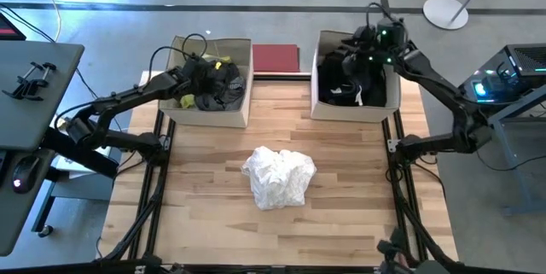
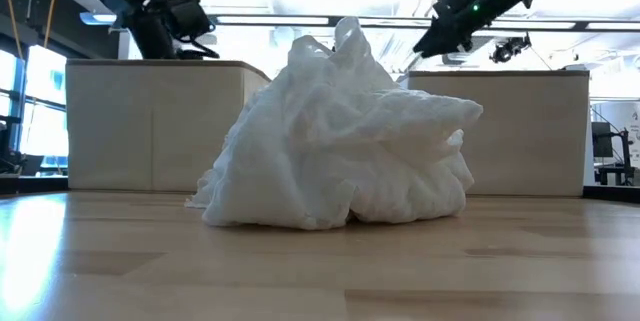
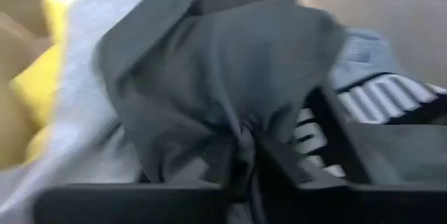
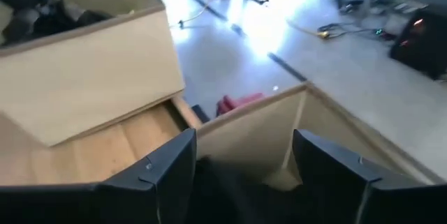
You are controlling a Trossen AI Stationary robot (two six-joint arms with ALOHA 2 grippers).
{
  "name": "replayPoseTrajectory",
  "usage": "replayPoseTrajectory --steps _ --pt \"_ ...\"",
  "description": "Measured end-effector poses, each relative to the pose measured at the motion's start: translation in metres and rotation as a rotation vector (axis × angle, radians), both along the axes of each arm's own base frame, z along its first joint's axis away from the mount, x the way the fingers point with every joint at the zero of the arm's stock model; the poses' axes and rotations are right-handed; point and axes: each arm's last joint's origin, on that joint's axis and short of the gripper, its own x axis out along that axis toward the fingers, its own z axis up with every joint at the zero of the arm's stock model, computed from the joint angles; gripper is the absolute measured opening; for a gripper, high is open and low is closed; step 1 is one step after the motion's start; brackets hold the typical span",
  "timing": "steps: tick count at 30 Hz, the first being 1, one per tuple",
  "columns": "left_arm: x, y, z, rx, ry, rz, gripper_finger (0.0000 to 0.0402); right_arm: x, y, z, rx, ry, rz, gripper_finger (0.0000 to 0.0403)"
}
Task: Sort clothes
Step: Put the grey boxers from the left laundry organizer into the right brown laundry organizer
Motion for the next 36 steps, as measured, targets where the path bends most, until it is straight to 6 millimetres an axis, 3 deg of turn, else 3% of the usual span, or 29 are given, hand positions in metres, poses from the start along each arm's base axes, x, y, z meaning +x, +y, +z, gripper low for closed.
replayPoseTrajectory --steps 2,6,11,15,19,29,33,36 --pt "0.004 0.0 0.0 0.006 -0.01 -0.038 0.0014 0.004 0.001 -0.007 0.015 0.014 0.024 0.0229" --pt "0.013 -0.002 0.01 0.084 -0.084 -0.101 0.0006 0.015 0.01 -0.016 0.007 0.046 0.095 0.0229" --pt "0.026 -0.008 0.046 0.287 -0.341 -0.301 0.0002 0.034 0.024 -0.018 -0.047 0.031 0.188 0.0229" --pt "0.04 -0.019 0.08 0.508 -0.592 -0.556 0.0001 0.055 0.036 -0.018 -0.189 -0.017 0.283 0.0229" --pt "0.051 -0.031 0.097 0.616 -0.753 -0.73 0.0001 0.084 0.046 -0.014 -0.31 -0.119 0.364 0.0229" --pt "0.084 -0.053 0.092 0.637 -0.871 -0.903 0.0 0.167 0.077 -0.029 -0.444 -0.324 0.661 0.0229" --pt "0.095 -0.058 0.088 0.648 -0.905 -0.94 0.0 0.197 0.078 -0.034 -0.399 -0.332 0.688 0.0222" --pt "0.101 -0.061 0.084 0.628 -0.915 -0.988 0.0 0.212 0.071 -0.037 -0.363 -0.301 0.615 0.0194"
